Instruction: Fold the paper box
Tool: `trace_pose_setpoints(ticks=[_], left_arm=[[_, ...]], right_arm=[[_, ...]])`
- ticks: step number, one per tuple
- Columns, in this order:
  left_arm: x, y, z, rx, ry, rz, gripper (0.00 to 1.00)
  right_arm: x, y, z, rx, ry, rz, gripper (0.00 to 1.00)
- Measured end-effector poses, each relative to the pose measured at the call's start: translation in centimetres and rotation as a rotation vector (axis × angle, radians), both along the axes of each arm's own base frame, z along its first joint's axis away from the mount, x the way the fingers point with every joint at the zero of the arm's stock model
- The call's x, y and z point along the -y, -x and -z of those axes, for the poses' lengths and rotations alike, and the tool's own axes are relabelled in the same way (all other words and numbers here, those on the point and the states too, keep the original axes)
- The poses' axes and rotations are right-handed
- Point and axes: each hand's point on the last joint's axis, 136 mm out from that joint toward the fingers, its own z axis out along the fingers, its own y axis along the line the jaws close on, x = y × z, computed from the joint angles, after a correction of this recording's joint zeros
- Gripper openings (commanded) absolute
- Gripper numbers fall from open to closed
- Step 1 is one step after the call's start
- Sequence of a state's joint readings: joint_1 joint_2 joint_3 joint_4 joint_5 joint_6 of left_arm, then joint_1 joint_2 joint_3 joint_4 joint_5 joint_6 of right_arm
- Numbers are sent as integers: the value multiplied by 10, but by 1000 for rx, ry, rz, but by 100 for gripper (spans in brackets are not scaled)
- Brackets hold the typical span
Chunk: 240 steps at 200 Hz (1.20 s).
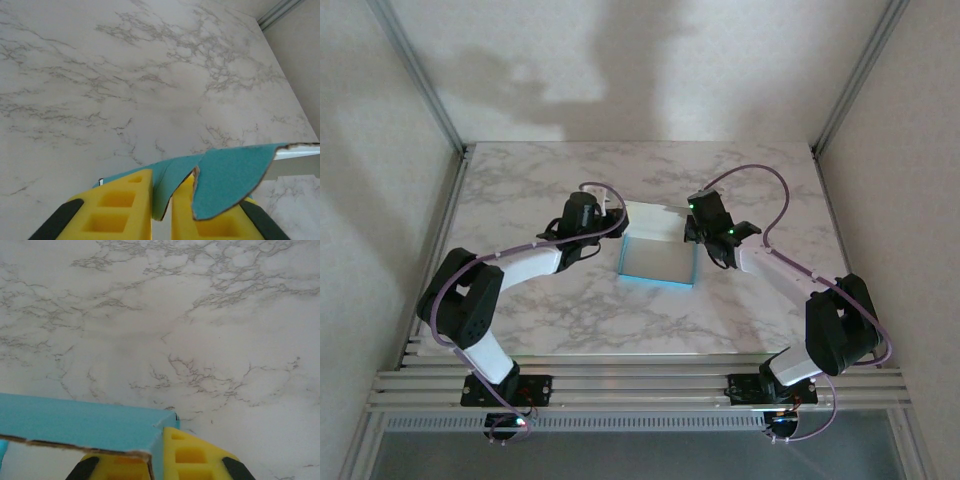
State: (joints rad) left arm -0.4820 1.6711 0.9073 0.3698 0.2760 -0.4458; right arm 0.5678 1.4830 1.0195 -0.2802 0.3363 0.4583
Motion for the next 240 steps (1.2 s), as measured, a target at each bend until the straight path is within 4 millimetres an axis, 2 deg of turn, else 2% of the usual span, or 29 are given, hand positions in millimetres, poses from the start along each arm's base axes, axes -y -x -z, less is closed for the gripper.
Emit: trace_pose_setpoints(ticks=[56,75,108,126,176,240], left_arm=[[-5,2,8,10,-70,49,28],[-12,0,8,10,-97,72,29],[-23,-12,-2,35,-122,101,27],[-22,-14,-6,44,-130,131,27],[-9,-4,-2,29,-151,257,27],[-10,-11,5,13,-187,250,27]], right_arm=[[-6,2,3,-17,27,-85,4],[-8,3,3,-23,49,-132,4],[-14,2,2,-29,84,-203,4],[-15,3,2,-33,99,-228,4],[-18,0,3,-45,116,-262,5],[-18,-2,6,-67,136,-283,6]])
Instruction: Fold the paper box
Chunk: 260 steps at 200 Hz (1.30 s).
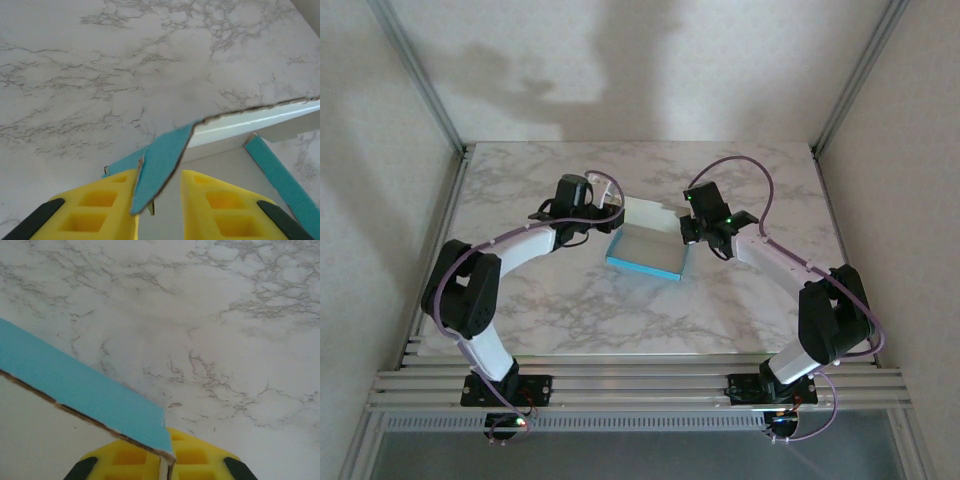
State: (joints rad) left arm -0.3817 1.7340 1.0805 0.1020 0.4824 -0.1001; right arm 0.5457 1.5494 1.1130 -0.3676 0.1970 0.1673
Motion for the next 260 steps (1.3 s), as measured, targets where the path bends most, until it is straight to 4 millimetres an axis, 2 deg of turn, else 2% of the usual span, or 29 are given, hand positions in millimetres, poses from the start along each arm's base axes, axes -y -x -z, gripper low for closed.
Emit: trace_pose_setpoints(ticks=[38,109,177,260], left_arm=[[-2,1,10,-26,-15,-6,26],[-2,1,11,-16,-28,7,15],[-2,2,11,-11,-27,7,13],[-1,5,10,-2,-15,14,12]], right_arm=[[-2,2,1,-7,-5,-14,7],[0,2,3,-27,-16,-26,13],[1,3,4,-54,-58,-18,20],[11,1,15,-62,-89,48,15]])
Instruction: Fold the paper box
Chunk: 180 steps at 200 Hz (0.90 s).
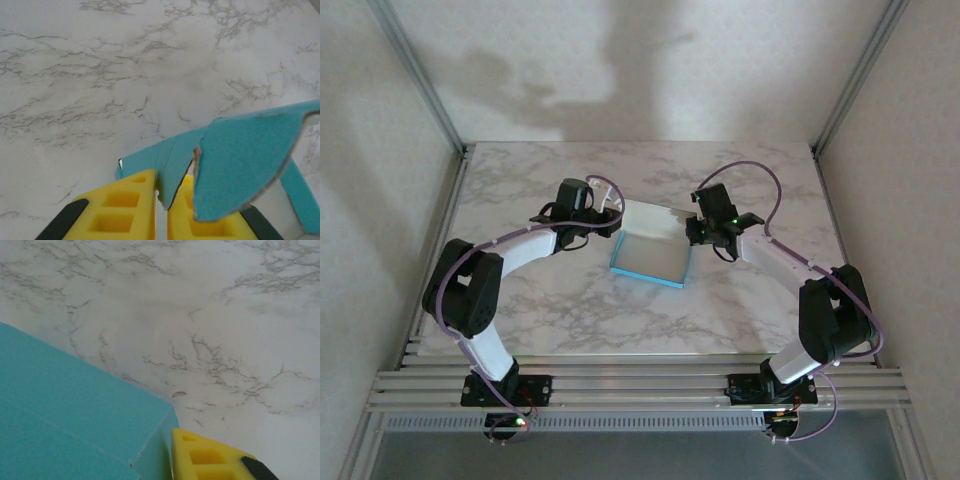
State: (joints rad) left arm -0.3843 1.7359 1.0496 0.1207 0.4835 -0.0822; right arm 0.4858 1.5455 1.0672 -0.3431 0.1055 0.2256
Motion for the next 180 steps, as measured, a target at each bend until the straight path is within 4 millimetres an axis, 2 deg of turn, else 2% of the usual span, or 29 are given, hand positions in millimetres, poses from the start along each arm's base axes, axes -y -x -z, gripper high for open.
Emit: trace_pose_setpoints(ticks=[78,144,180], left_arm=[[12,6,-2,-11,26,16,11],[17,10,0,-12,44,-6,9],[18,20,2,2,67,-31,9]], right_arm=[[7,-4,0,15,4,61,4],[12,-4,0,28,11,142,1],[13,5,2,68,-7,183,1]])
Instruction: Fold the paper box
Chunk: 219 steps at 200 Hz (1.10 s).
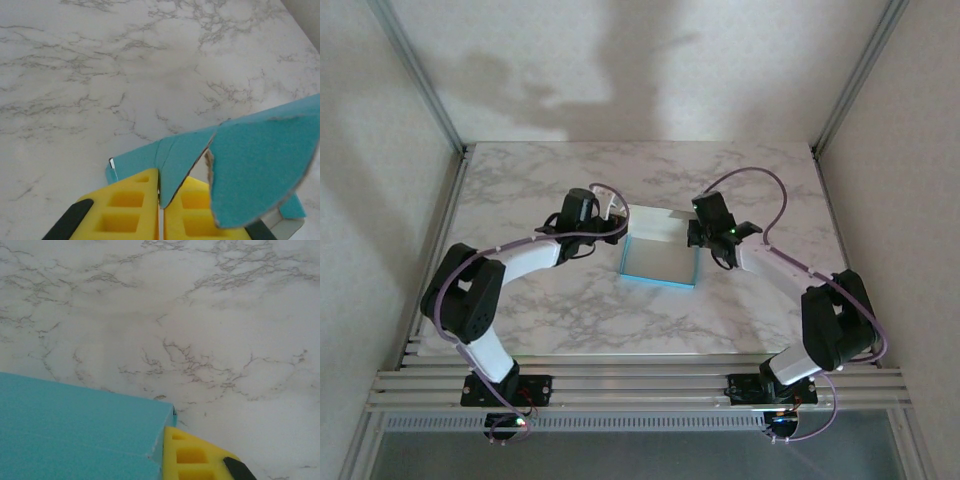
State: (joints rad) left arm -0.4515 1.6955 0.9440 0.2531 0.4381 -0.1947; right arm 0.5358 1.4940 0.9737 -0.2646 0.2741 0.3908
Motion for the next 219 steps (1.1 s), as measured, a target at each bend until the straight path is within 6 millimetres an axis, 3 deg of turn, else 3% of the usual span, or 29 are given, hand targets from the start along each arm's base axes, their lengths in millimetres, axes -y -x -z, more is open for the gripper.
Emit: trace_pose_setpoints(ticks=[77,219], left_arm=[[5,38,4,30,58,-42,9],[11,80,15,96,141,-73,10]], right_arm=[[6,25,3,91,-33,54,2],[15,67,16,203,-122,28,9]])
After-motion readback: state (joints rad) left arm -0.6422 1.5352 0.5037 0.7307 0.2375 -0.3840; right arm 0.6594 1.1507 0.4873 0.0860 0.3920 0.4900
